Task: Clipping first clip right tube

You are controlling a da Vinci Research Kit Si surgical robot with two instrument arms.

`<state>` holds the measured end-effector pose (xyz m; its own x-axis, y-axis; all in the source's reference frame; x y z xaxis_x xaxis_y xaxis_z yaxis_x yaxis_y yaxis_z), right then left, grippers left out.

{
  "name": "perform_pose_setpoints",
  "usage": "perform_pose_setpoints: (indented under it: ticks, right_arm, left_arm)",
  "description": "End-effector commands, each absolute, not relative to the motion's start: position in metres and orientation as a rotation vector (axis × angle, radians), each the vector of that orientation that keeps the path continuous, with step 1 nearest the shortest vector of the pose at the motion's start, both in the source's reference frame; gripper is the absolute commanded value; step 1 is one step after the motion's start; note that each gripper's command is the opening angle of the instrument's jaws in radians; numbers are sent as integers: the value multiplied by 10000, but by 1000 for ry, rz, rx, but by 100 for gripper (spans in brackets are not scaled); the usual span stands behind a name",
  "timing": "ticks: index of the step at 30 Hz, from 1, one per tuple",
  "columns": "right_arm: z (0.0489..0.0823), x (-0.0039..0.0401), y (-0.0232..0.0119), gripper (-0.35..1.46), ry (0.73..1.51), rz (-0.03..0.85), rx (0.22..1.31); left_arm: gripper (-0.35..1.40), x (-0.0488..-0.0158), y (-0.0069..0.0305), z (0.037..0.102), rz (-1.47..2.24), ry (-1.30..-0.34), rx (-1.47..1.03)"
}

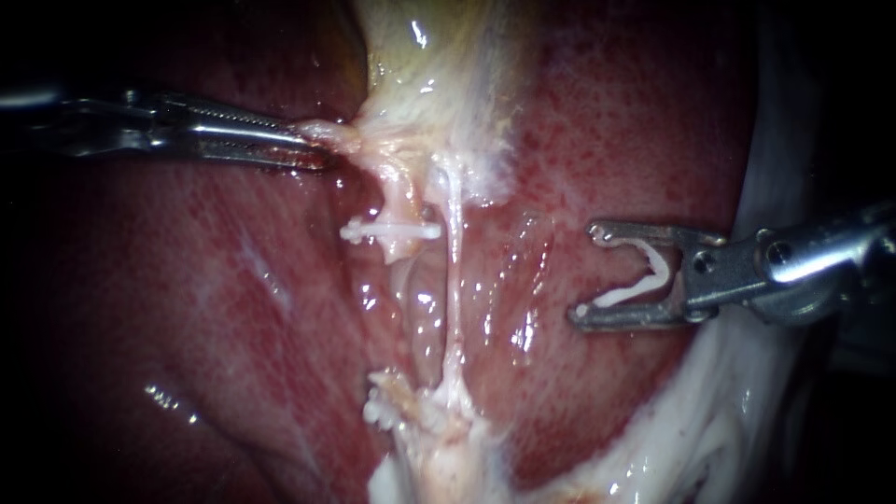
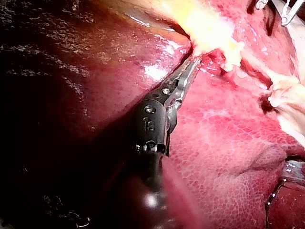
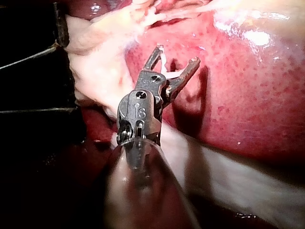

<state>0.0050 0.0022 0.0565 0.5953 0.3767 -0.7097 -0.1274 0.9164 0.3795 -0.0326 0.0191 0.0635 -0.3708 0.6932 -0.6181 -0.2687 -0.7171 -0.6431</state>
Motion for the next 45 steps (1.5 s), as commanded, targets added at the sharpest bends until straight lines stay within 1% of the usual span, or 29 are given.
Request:
perform_pose_setpoints:
  ticks: [1, 5, 7, 10, 12, 16, 19, 26, 32, 38, 45]
  right_arm:
    - [565, 50, 22, 50, 889, 298, 304]
    - [565, 50, 21, 50, 888, 295, 310]
    - [565, 50, 21, 50, 888, 295, 310]
    - [565, 53, 22, 50, 909, 291, 328]
    - [565, 56, 22, 50, 931, 286, 349]
    - [564, 73, 18, 50, 978, 332, 429]
    - [567, 91, 10, 50, 983, 344, 453]
    - [591, 133, -11, 50, 974, 376, 502]
    - [620, 154, -23, 50, 970, 399, 545]
    - [641, 169, -24, 50, 1001, 430, 611]
    - [646, 185, -21, 50, 1063, 472, 704]
  left_arm:
    - [-35, -325, 192, 634, 2111, -604, -1256]
    - [-35, -308, 206, 610, 2099, -591, -1237]
    - [-35, -298, 213, 594, 2095, -567, -1253]
    - [-35, -290, 218, 578, 2099, -541, -1265]
    - [-35, -290, 218, 574, 2101, -538, -1269]
    - [-35, -292, 216, 575, 2101, -533, -1268]
    - [-35, -293, 216, 576, 2101, -533, -1268]
    - [-35, -294, 215, 577, 2101, -531, -1268]
    - [-35, -295, 215, 577, 2101, -531, -1268]
    - [-35, -295, 215, 578, 2101, -530, -1268]
    - [-35, -295, 215, 578, 2101, -530, -1268]
